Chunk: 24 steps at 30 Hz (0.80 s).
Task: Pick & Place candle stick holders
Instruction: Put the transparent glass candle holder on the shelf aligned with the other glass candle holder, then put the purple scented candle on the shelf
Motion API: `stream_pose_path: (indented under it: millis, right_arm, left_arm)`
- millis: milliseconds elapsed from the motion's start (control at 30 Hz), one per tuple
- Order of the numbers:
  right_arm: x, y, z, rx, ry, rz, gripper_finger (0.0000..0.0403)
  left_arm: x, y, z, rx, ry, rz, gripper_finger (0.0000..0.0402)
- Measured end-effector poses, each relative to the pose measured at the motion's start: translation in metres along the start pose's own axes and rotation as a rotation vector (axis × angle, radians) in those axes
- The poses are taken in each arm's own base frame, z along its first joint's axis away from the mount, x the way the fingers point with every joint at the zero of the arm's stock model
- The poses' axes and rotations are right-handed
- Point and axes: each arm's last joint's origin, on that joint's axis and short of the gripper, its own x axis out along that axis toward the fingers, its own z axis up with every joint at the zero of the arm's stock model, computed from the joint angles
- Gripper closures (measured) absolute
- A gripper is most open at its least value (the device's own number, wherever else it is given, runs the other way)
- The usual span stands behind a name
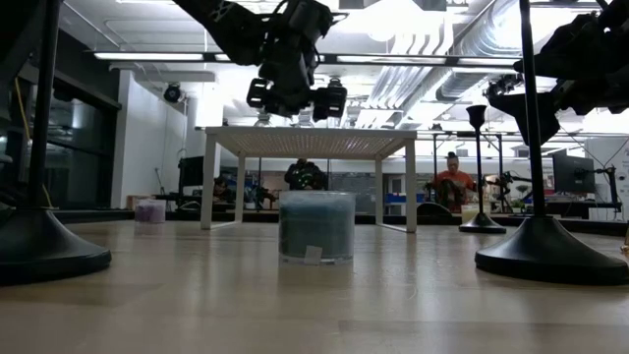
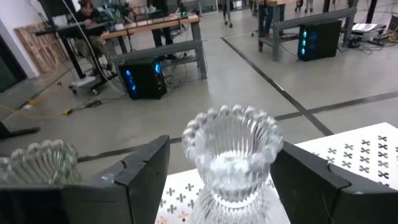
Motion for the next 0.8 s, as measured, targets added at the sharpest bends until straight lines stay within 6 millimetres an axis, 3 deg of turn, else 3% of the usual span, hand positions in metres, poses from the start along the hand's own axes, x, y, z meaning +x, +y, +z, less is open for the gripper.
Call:
stream_pose_path:
  millis: [800]
  right_arm:
    - [0.0,0.0,0.0,0.0,0.0,0.0,0.0143]
  left_arm:
    - [-0.004,-0.003,0.012,0.051,-0.064,0.01,0.0142]
